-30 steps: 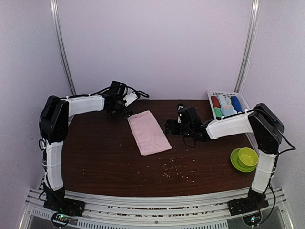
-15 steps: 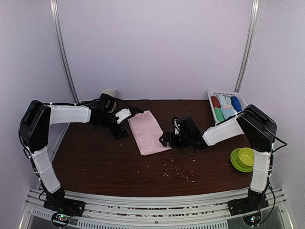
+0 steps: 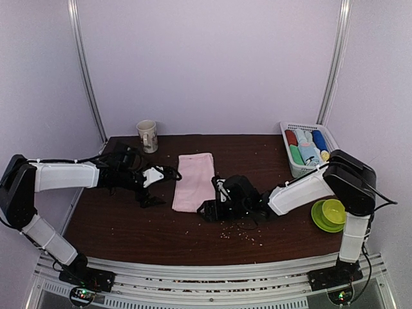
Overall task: Roll the towels
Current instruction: Rotate the towel at the center of the board.
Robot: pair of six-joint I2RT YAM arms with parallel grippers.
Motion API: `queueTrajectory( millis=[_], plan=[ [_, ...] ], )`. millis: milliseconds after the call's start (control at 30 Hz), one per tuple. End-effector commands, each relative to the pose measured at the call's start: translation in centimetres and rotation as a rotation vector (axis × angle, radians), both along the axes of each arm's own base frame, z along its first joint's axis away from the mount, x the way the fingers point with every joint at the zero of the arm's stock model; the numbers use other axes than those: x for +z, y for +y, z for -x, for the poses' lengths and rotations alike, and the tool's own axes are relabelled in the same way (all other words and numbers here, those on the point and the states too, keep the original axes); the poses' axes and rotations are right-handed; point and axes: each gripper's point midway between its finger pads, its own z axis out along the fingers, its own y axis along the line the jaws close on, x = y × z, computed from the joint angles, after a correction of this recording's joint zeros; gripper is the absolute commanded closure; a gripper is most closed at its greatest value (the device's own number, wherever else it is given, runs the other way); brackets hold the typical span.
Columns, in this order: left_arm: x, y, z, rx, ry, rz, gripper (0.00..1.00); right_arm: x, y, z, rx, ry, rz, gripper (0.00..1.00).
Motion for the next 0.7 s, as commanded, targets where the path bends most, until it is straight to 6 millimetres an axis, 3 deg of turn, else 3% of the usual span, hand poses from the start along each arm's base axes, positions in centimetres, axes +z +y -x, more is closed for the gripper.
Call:
queueTrajectory(
  millis=[0, 100, 267, 467, 667],
  plan=[
    [-0.6, -0.7, 2.3, -0.174, -0.158, -0.033, 0.02, 2.3, -4.3, -1.3, -0.133, -0.122, 0.147, 0.06],
    [-3.0, -0.2, 4.1, -0.235, -0.26, -0.117, 0.02, 4.5, -6.3, -1.9, -0.155, -0.24, 0.234, 0.0],
    [-3.9, -0.5, 5.0, -0.273, -0.409, -0.169, 0.02, 7.6, -8.9, -2.4, -0.193, -0.391, 0.328, 0.0],
    [-4.7, -2.1, 4.3, -0.273, -0.47, -0.225, 0.02, 10.8, -11.2, -2.6, -0.259, -0.479, 0.346, 0.0],
    [-6.3, -3.0, 3.1, -0.268, -0.513, -0.322, 0.13, 13.2, -12.7, -2.3, -0.301, -0.521, 0.335, 0.0]
  ],
)
